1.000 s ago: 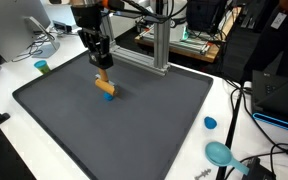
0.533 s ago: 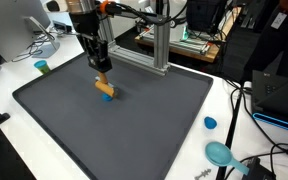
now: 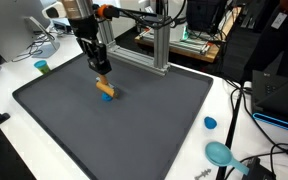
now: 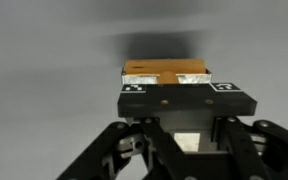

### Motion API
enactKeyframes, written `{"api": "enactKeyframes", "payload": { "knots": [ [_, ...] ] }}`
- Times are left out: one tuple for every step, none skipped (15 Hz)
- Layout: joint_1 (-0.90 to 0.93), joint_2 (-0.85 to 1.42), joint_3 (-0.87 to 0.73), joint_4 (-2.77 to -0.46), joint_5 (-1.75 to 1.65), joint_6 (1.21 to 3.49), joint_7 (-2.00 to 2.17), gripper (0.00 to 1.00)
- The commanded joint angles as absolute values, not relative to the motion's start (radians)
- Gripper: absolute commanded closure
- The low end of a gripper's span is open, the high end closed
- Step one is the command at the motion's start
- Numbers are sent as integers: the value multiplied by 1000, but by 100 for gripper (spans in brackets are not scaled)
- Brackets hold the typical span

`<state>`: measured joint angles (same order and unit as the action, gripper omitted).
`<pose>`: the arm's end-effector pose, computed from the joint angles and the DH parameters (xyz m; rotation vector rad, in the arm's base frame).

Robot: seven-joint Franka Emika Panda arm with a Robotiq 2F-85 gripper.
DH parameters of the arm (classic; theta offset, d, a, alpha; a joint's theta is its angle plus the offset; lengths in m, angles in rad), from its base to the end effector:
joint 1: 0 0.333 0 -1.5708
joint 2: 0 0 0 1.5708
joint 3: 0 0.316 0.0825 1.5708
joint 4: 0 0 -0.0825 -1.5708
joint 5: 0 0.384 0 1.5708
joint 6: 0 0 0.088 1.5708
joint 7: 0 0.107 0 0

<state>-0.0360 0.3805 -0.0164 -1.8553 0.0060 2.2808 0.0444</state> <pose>0.6389 -0.0327 0.3208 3.1353 -0.1558 0.0707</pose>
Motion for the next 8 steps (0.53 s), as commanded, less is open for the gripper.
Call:
{"api": "enactKeyframes", "payload": {
  "knots": [
    [-37,440,-22,-1814,17,2321,46,78],
    [-36,446,-23,-1812,14,2328,49,78],
    [-34,454,-25,-1808,11,2330,53,78],
    [-34,459,-25,-1803,14,2327,59,78],
    [-30,452,-30,-1800,5,2295,74,78],
    [-32,398,-23,-1838,9,2280,52,53],
    [-32,400,-23,-1835,9,2279,55,53],
    [-32,401,-23,-1833,9,2278,57,53]
  ]
}}
